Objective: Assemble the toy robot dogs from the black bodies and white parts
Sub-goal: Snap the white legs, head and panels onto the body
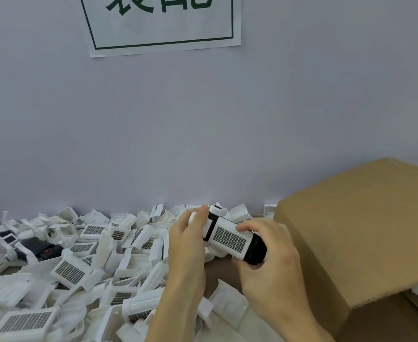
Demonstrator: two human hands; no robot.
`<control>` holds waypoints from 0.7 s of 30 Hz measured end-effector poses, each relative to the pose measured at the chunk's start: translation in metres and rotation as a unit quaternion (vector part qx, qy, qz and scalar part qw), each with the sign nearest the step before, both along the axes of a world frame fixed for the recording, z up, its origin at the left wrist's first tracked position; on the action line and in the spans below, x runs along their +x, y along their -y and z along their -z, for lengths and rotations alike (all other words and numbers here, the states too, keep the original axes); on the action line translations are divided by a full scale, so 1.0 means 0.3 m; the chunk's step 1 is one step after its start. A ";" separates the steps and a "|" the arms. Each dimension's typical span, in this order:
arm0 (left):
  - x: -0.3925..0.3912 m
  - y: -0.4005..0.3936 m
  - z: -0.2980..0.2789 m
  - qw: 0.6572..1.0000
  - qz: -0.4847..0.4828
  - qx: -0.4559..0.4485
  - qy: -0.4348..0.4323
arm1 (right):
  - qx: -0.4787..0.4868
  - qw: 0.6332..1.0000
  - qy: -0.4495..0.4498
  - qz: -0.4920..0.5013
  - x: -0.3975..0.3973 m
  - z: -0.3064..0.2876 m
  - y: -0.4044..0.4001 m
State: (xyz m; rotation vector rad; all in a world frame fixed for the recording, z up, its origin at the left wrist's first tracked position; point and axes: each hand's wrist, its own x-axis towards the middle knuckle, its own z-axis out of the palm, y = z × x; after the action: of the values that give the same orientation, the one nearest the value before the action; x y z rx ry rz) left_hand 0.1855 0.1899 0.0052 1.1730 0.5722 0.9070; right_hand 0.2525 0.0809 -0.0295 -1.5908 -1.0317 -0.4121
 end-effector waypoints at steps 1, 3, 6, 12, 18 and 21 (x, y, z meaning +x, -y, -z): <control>-0.001 -0.002 0.001 1.000 -0.005 -0.013 0.006 | 0.005 1.000 0.020 0.004 -0.001 0.002 -0.002; -0.003 -0.009 0.001 0.999 -0.012 -0.035 0.024 | 0.021 0.999 0.049 0.009 -0.005 0.001 -0.006; -0.007 -0.011 0.001 0.999 -0.019 -0.037 0.030 | 0.032 0.997 0.064 0.003 -0.008 -0.003 -0.009; -0.007 0.003 -0.004 1.000 -0.013 -0.005 0.024 | 0.031 0.999 -0.025 -0.032 -0.006 0.005 -0.002; -0.003 0.013 0.005 0.998 0.011 0.054 -0.002 | 0.012 0.995 -0.084 -0.044 0.015 0.008 0.015; -0.006 0.011 0.007 0.996 0.002 0.089 -0.016 | 0.028 0.983 -0.164 -0.076 0.024 0.004 0.026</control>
State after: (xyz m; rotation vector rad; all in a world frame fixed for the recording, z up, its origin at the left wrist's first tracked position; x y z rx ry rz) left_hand 0.1838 0.1865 0.0032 1.3509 0.5230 0.9530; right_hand 0.2596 0.0730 -0.0307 -1.4592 -0.8700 -0.0692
